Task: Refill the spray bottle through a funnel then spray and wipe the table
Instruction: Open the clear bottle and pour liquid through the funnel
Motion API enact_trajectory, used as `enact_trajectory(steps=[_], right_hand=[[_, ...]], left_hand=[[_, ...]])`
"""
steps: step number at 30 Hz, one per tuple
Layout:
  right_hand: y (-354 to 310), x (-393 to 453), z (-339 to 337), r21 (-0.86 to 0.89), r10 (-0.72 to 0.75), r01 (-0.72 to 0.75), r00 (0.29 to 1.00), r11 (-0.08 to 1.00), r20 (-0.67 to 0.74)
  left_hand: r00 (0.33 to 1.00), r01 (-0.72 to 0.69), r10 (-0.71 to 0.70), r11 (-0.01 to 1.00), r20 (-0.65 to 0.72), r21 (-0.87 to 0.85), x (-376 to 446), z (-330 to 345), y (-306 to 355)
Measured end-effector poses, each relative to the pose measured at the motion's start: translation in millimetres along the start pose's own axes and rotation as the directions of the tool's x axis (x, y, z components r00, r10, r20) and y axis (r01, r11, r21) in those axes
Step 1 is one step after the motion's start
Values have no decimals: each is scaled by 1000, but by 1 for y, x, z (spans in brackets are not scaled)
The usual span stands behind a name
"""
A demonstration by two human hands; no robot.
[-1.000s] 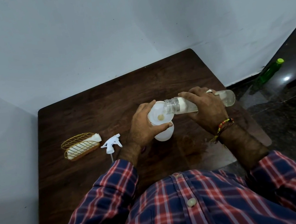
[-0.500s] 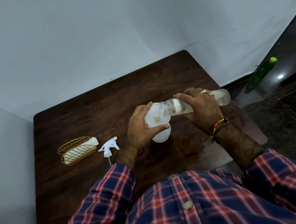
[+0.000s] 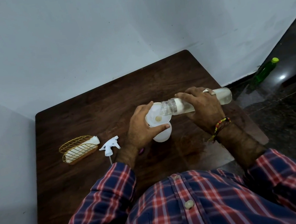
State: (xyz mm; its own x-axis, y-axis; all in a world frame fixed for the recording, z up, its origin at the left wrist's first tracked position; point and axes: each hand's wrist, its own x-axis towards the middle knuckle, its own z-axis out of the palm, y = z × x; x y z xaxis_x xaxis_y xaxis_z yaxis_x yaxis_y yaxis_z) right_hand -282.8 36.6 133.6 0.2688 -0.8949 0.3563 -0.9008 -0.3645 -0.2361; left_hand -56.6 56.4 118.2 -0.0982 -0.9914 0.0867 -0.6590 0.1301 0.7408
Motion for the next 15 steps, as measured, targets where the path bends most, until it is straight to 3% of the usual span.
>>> enact_trajectory(steps=[15], right_hand=[[-3, 0, 1, -1, -20, 20, 1000, 1000, -8]], left_hand=[[1000, -2, 2, 1000, 15, 16, 2, -3, -3]])
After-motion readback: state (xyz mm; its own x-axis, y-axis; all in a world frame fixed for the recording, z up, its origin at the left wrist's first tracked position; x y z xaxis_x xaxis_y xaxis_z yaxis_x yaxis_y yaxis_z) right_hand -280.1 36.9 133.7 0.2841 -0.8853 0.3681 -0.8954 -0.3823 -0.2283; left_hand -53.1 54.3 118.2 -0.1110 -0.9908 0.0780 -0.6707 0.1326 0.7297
